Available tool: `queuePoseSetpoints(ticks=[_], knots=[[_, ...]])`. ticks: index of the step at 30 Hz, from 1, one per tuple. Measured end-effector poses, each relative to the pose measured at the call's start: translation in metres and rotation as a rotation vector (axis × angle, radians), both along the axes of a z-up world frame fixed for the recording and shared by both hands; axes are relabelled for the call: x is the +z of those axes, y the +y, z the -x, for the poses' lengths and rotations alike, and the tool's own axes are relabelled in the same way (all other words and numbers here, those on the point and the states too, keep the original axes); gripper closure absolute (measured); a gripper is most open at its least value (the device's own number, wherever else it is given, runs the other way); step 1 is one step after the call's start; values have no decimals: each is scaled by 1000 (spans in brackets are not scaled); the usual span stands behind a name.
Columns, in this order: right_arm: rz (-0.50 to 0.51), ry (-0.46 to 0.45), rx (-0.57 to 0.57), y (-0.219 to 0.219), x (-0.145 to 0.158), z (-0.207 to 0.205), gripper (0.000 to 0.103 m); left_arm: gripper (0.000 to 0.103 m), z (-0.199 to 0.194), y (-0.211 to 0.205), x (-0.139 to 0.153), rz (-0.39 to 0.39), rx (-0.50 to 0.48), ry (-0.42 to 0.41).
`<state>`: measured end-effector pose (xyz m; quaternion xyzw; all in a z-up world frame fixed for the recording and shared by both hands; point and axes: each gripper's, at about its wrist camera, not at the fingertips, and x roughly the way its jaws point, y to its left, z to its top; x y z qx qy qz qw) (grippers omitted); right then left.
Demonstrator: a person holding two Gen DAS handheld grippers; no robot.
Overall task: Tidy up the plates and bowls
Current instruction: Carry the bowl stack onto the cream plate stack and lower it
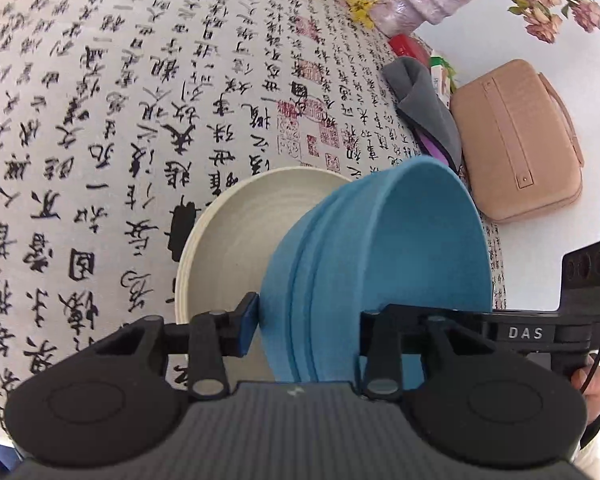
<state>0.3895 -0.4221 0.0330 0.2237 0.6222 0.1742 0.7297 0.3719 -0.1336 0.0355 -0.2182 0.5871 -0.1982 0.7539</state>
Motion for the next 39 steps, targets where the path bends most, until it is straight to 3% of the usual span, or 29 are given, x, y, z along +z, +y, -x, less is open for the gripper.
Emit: queuePoseSetpoints(ticks=[6, 14, 17, 19, 23, 26, 30, 39], knots=[[-2, -11, 19, -1, 3, -1, 62, 60, 1, 3, -8, 17, 15, 23], [1, -44, 6, 7, 6, 3, 60, 42, 15, 14, 17, -10, 2, -87], [12, -90, -3, 9, 17, 9, 50, 37, 23, 15, 25, -25, -6, -120], [14, -130, -14, 8, 25, 15, 35, 32, 30, 17, 31, -31, -10, -142], [24, -206, -24, 7, 42, 29, 30, 29, 49, 25, 45, -45, -12, -199], [45, -269, -23, 8, 53, 42, 26, 25, 66, 32, 55, -77, 0, -264], [151, -400, -23, 16, 72, 66, 24, 19, 95, 45, 67, -101, 12, -365], [278, -765, -88, 34, 87, 135, 20, 0, 167, 56, 67, -267, 124, -730]])
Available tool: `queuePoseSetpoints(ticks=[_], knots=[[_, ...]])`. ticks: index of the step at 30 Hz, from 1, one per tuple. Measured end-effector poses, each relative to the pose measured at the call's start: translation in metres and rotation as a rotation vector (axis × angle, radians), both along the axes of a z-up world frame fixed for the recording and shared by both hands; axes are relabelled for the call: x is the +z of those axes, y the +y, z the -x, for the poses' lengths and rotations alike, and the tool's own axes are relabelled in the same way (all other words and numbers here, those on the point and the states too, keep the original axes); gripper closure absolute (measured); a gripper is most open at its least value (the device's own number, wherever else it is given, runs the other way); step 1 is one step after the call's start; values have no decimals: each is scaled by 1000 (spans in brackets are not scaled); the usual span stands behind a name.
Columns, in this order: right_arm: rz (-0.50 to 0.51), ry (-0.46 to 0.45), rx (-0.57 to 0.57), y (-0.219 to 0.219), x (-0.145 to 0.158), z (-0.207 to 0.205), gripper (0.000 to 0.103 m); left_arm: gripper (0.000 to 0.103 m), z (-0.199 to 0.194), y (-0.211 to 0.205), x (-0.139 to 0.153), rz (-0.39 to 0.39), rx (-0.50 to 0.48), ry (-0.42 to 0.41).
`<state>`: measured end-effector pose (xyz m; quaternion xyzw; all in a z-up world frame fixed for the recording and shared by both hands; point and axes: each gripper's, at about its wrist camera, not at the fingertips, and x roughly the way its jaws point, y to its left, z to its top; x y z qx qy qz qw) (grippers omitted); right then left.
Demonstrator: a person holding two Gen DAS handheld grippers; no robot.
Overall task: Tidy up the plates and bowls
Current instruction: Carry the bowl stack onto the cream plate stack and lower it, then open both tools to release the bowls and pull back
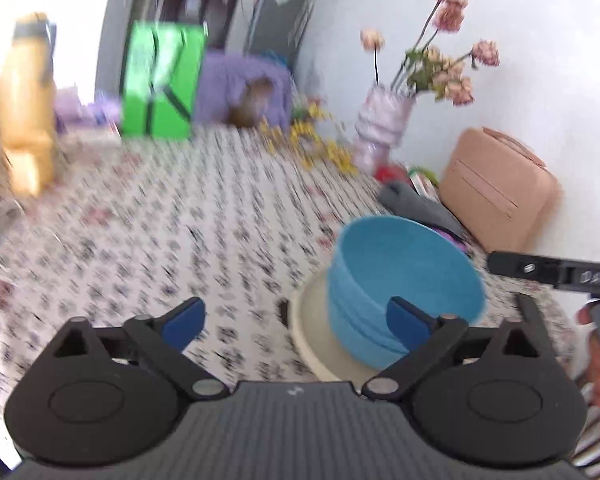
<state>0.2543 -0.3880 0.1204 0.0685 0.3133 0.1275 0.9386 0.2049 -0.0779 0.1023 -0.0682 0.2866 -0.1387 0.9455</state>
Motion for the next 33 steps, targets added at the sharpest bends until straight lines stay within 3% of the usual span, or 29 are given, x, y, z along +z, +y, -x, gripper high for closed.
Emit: queuePoseSetpoints(ticks=[6, 18, 22, 27, 33], knots=[[3, -199, -45, 17, -14, 42, 13, 0, 30, -1, -15, -73, 74, -189], [24, -404, -102, 50, -38, 103, 11, 0, 80, 0, -26, -144, 164, -308], [26, -431, -83, 62, -45, 127, 2, 0, 104, 1, -34, -151, 206, -329], [43, -456, -73, 72, -66, 161, 0, 0, 132, 5, -53, -118, 236, -321], [-22, -447, -50, 69, -98, 194, 0, 0, 158, -1, -80, -161, 243, -392]])
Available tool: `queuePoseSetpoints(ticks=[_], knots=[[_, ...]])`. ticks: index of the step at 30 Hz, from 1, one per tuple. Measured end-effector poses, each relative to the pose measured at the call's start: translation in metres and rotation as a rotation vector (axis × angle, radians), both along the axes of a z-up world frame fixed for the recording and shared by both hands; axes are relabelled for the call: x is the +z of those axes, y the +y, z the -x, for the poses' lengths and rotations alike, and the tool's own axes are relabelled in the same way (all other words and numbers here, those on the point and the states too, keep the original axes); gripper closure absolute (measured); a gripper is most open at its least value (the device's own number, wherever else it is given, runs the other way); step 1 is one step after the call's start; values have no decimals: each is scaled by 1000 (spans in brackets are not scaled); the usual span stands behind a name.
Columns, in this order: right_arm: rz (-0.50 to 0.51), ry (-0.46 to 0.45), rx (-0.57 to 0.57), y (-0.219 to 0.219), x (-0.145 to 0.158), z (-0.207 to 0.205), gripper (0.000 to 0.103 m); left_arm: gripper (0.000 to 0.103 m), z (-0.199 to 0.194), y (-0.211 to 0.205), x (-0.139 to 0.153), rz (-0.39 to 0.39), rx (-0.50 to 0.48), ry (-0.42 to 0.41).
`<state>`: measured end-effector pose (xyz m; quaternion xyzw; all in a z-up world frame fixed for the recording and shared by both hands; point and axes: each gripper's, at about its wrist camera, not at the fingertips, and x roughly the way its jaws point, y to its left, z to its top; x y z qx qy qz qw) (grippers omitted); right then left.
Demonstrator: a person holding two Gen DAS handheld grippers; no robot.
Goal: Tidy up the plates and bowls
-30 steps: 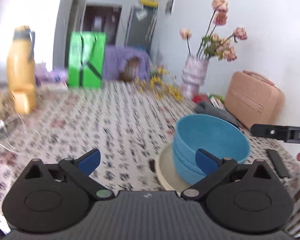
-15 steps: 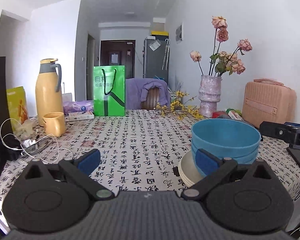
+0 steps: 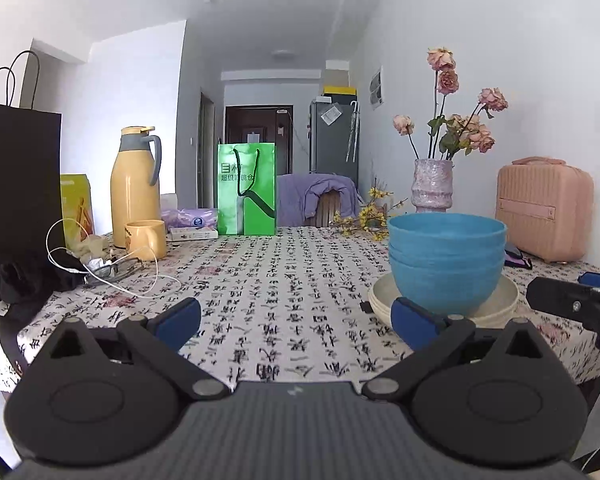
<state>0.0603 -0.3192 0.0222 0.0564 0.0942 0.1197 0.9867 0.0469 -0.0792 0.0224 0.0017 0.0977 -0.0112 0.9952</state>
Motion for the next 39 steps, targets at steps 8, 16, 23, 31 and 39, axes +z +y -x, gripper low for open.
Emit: queuePoseSetpoints(ticks=[8, 16, 23, 31, 39], knots=[[12, -9, 1, 3, -27, 32, 0, 0, 18, 0, -36, 27, 17, 34], [80, -35, 38, 6, -31, 46, 0, 0, 29, 5, -24, 31, 18, 2], [80, -31, 38, 7, -29, 44, 0, 0, 29, 8, -21, 41, 34, -4], [47, -14, 24, 0, -30, 40, 0, 0, 29, 6, -20, 33, 37, -5], [45, -12, 22, 0, -31, 41, 0, 0, 28, 4, -21, 30, 42, 2]])
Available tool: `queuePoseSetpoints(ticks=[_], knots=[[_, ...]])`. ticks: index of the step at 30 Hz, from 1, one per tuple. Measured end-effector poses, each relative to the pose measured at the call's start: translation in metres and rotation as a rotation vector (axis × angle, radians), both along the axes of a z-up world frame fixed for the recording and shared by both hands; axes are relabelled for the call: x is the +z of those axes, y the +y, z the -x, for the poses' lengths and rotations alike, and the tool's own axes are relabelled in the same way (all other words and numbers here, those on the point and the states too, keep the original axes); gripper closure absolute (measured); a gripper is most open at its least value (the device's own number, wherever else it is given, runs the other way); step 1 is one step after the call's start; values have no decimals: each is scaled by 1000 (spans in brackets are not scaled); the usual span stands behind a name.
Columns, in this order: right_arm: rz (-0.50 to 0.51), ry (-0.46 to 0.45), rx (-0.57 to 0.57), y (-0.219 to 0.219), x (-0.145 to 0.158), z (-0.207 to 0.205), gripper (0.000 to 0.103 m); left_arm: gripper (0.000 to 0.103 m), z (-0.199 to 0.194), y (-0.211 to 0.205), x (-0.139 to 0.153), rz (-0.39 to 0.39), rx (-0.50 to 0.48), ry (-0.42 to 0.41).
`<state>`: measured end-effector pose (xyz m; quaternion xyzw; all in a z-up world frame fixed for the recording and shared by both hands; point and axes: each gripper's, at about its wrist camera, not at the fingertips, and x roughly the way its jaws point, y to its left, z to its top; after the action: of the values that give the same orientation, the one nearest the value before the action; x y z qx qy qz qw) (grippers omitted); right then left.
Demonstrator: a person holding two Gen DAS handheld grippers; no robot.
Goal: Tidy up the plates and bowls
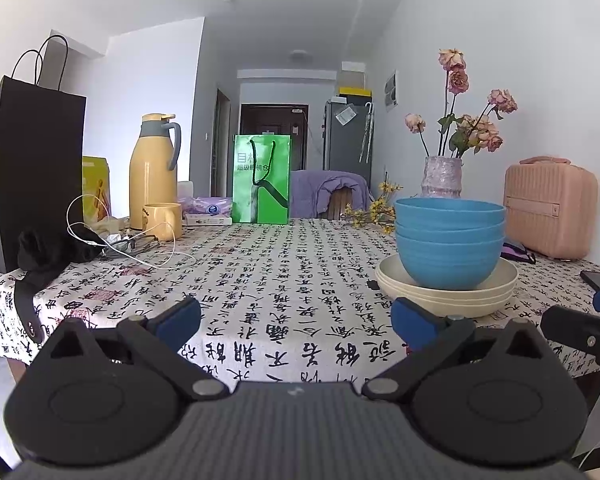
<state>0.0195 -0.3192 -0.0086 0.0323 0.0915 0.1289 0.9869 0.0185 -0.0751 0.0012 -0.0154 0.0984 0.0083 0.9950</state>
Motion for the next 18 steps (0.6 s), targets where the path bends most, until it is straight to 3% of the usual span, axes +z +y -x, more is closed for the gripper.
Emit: queuePoseSetpoints(ticks=[18], knots=[[0, 15, 15, 0, -2, -1, 0, 0, -1, 2, -1, 0, 2, 5]])
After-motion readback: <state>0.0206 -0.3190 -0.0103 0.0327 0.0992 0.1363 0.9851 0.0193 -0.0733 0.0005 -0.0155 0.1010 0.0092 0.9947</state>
